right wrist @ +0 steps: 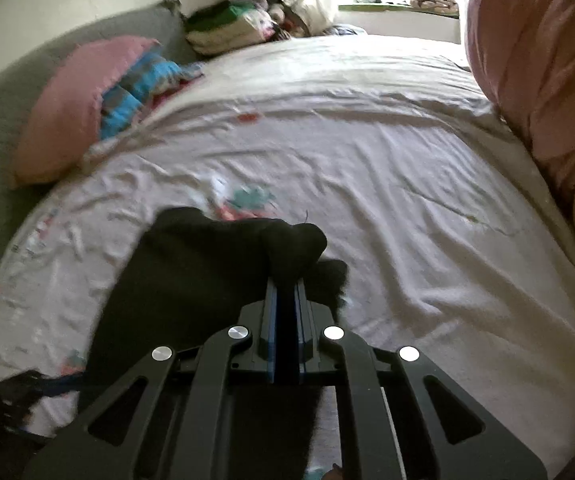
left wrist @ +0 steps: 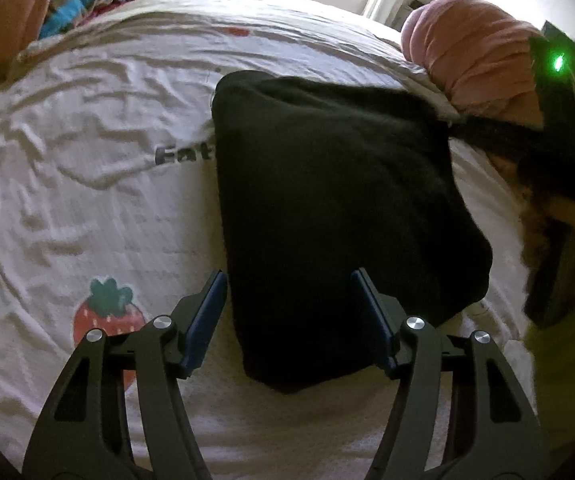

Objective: Fold small clothes
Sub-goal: 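Fold the gripped side edge inward over the shirt with the right tool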

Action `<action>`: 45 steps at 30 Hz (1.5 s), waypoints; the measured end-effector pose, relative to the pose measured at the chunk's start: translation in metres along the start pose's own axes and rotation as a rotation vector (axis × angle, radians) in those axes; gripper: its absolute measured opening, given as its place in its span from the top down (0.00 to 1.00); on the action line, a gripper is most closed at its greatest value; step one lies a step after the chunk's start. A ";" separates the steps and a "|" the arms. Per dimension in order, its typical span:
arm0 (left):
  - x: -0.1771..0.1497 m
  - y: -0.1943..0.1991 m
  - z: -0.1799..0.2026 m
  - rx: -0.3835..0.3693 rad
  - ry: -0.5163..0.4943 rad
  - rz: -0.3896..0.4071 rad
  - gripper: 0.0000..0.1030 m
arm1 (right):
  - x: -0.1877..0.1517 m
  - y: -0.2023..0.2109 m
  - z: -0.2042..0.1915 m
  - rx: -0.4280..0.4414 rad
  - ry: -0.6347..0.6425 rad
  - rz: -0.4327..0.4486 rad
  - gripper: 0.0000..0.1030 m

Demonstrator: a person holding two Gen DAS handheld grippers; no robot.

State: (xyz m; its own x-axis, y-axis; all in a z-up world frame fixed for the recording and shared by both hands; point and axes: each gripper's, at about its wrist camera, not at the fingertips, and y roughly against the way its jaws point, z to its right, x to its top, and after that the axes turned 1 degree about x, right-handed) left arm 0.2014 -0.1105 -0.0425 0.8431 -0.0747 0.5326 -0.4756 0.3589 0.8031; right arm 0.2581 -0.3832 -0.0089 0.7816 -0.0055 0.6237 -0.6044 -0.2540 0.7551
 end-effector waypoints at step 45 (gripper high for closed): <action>-0.010 0.012 0.020 0.002 -0.071 0.039 0.47 | -0.071 0.055 0.014 0.301 -0.205 0.005 0.92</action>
State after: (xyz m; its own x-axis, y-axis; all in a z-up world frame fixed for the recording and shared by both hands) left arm 0.1824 -0.1238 -0.0325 0.8038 -0.1263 0.5813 -0.5086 0.3609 0.7817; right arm 0.1717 -0.4099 -0.0147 0.8119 -0.1932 0.5510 -0.5596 -0.5266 0.6400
